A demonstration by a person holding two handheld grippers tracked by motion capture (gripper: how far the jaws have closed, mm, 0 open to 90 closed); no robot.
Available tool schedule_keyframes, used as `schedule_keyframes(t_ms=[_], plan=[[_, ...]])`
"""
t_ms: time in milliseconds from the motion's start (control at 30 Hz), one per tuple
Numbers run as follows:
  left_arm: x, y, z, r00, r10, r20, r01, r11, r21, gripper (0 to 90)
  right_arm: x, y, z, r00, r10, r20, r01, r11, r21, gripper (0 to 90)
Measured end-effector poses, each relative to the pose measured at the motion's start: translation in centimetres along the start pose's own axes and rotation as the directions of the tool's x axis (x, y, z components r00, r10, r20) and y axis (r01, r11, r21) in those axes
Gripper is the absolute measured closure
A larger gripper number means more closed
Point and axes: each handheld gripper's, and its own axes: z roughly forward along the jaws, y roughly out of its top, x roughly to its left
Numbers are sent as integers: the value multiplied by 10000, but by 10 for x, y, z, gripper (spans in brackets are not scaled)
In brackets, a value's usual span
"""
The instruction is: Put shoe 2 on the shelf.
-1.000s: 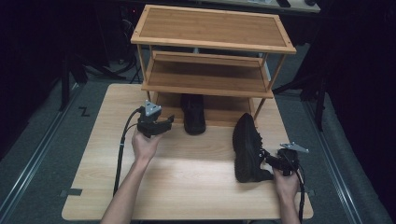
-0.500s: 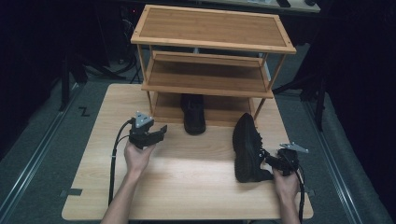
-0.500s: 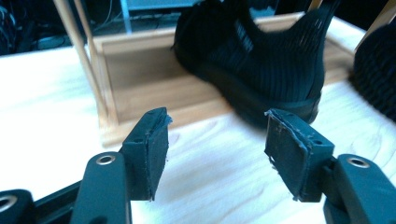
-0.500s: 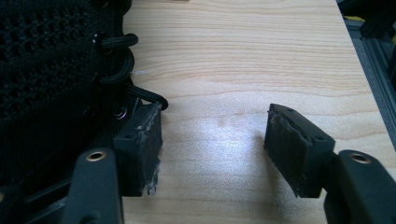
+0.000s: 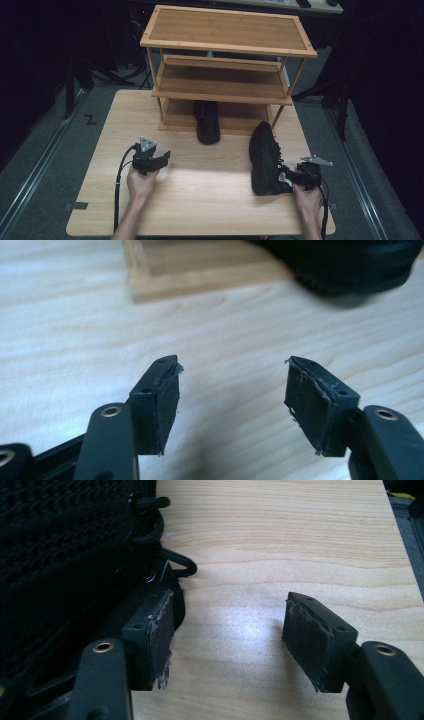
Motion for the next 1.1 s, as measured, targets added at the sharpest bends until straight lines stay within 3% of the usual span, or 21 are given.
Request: schedule_keyframes(t_ms=[200, 300, 333, 867, 1100], plan=[[4, -11, 1, 9985, 70, -538, -55, 9996, 272, 397, 3, -1, -3, 9992, -403, -44, 403, 9991, -143, 386], [5, -13, 2, 9974, 112, -714, -81, 9990, 430, 394, 5, -1, -3, 9995, -308, -93, 307, 9994, -136, 386], [5, -13, 5, 9958, 217, -887, -151, 9971, 750, 390, 6, -1, -4, 9991, -353, -213, 349, 9992, -192, 387], [4, -14, 5, 9964, 158, -829, -93, 9969, 781, 349, 25, 12, -7, 9909, -749, -1115, 655, 9942, -858, 422], [4, -14, 6, 9964, 153, -834, -87, 9968, 794, 341, 31, 19, -10, 9873, -1015, -1225, 922, 9926, -796, 429]])
